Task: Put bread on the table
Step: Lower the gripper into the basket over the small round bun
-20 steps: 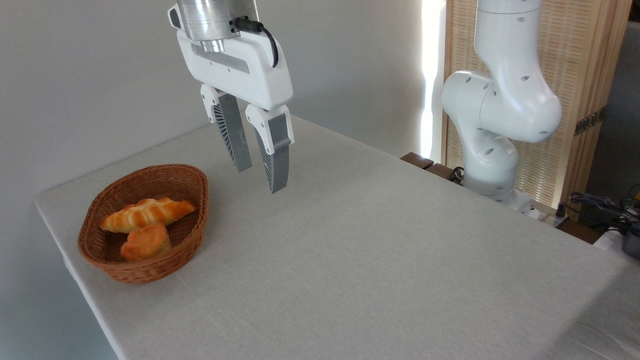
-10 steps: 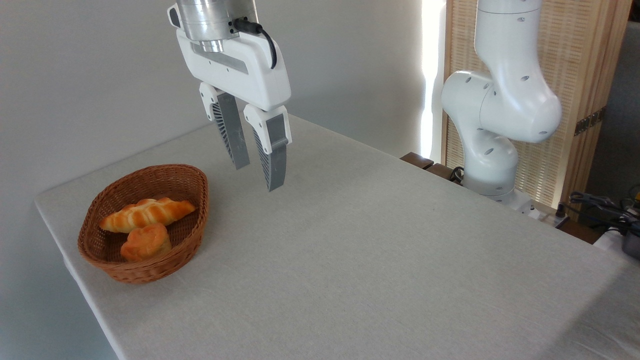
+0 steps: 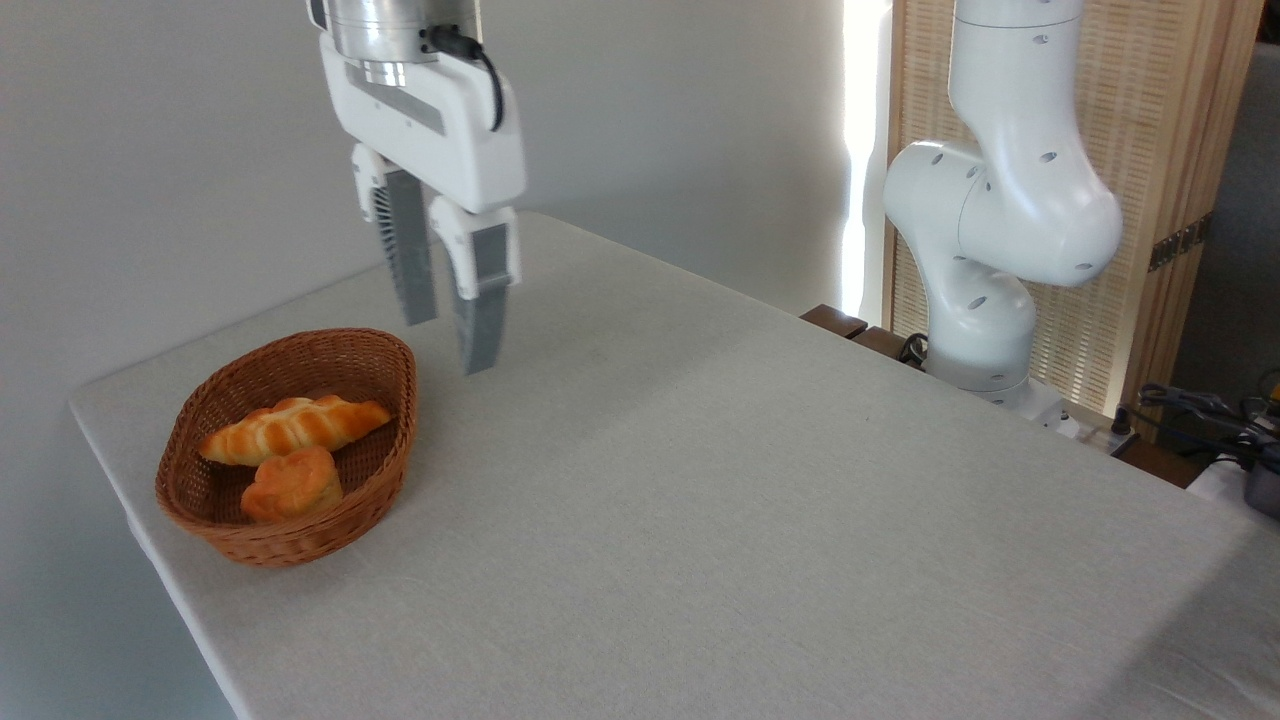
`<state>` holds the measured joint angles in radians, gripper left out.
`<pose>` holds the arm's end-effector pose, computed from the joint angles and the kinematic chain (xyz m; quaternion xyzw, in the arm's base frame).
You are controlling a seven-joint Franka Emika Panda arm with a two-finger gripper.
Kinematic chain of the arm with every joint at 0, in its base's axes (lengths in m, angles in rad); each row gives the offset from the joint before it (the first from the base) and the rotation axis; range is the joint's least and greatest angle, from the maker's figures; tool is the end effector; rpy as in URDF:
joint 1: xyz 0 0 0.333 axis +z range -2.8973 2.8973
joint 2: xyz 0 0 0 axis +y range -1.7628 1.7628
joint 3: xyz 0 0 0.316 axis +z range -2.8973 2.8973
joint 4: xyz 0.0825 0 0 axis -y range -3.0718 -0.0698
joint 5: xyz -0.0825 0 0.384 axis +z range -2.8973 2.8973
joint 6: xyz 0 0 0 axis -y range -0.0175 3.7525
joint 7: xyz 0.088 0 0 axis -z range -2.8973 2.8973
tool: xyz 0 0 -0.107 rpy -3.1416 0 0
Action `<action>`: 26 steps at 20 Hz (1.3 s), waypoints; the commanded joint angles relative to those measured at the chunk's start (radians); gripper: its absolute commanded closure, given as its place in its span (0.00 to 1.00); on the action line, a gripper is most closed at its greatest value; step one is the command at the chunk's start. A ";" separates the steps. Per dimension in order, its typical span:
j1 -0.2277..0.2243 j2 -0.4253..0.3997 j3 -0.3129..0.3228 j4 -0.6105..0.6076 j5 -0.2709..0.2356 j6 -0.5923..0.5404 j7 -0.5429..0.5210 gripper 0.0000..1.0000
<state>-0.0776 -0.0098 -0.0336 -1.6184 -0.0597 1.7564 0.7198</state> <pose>0.5649 -0.0685 0.6250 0.9134 -0.3993 0.0792 0.0060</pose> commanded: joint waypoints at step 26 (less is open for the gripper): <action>-0.241 0.344 -0.042 -0.080 0.012 0.638 0.021 0.00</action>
<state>-0.3083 0.3106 -0.0812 -1.7035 -0.0579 2.3505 0.7235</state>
